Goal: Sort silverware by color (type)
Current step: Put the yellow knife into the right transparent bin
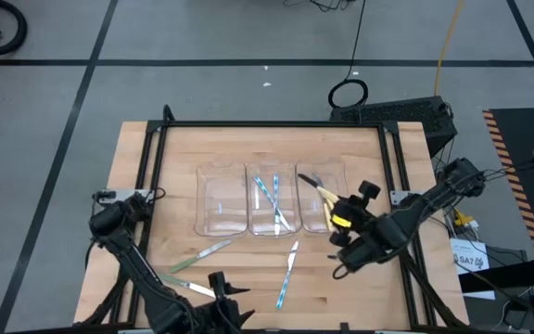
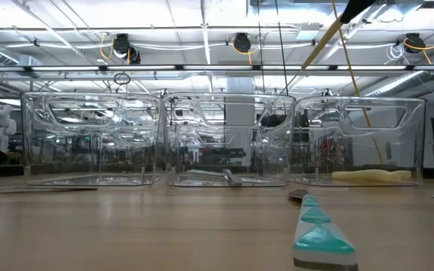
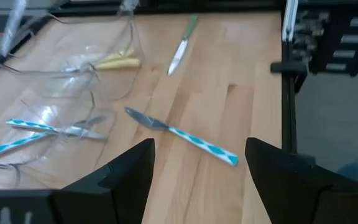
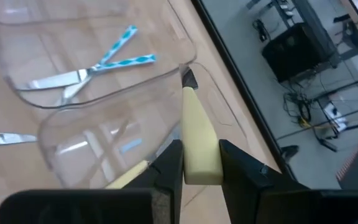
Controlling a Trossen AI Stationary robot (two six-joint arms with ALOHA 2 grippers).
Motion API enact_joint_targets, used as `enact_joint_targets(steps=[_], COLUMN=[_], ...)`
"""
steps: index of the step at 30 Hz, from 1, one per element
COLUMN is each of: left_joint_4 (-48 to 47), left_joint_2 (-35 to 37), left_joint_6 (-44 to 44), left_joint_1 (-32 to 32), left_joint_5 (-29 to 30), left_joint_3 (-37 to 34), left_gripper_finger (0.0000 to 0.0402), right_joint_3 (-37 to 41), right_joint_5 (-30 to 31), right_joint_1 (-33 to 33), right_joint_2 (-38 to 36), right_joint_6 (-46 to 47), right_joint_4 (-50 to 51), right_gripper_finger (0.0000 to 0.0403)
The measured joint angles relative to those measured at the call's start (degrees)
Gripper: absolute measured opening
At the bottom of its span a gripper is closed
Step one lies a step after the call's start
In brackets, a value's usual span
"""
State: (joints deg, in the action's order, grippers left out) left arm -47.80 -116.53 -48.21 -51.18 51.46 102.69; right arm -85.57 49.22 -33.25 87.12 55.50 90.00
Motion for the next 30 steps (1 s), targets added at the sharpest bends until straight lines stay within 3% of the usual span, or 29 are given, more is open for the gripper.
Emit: enact_joint_targets(steps=[11, 18, 24, 30], left_joint_4=[-0.14, -0.15, 0.01, 0.04], left_joint_2=[-1.70, -1.70, -1.70, -1.68], left_joint_6=[1.12, 1.61, 2.92, 3.13], left_joint_1=[1.09, 1.24, 2.22, 3.52], left_joint_5=[-3.12, -3.17, -3.16, -3.16], left_joint_3=[-0.04, -0.04, -0.04, -0.04], left_gripper_finger=[0.0259, 0.0259, 0.0259, 0.0259], right_joint_3=[0.28, 7.49, 12.72, 16.79], right_joint_5=[-3.11, -7.54, -7.49, -7.82], right_joint_1=[5.55, 6.38, 6.31, 6.29], right_joint_2=[0.11, 0.65, 0.59, 0.55], right_joint_6=[-2.27, 1.02, 7.24, 7.08], right_joint_4=[-0.07, 0.01, -0.07, -6.42], right_gripper_finger=[0.0072, 0.0072, 0.0092, 0.0096])
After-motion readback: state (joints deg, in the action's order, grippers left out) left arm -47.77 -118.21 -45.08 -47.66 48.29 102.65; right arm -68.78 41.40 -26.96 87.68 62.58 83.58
